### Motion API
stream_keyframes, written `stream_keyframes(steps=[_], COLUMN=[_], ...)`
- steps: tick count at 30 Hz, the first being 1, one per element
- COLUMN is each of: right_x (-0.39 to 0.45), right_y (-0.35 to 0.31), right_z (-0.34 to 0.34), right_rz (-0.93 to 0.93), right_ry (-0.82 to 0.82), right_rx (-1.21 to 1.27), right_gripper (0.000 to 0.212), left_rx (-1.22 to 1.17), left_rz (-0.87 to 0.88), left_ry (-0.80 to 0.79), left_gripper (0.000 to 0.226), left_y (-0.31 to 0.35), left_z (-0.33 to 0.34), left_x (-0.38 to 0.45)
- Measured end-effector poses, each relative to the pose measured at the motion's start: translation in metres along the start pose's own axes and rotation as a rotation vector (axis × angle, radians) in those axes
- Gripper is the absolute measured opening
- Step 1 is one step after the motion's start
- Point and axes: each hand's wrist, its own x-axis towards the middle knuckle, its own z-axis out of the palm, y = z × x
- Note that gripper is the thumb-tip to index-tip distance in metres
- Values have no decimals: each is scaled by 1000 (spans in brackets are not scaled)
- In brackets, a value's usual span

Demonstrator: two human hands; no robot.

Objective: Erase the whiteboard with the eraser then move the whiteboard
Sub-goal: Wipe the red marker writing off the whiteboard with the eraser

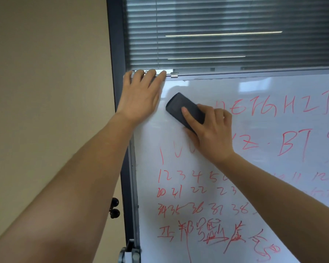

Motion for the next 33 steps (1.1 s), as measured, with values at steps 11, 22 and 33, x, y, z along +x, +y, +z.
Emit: stream_keyframes(steps=[11, 22, 33], right_x=[-37, -23, -17], right_y=[-15, 51, 87], right_z=[-3, -13, -20], right_rz=[-340, -229, 198], right_ry=[-29, 10, 4], right_rx=[100, -32, -106], right_gripper=[41, 43, 38], left_rx=[17, 50, -46], left_rz=[35, 263, 298], left_ry=[13, 75, 91], left_gripper=[52, 56, 54], left_y=[3, 43, 48], left_z=[5, 22, 31], left_x=[-3, 5, 6])
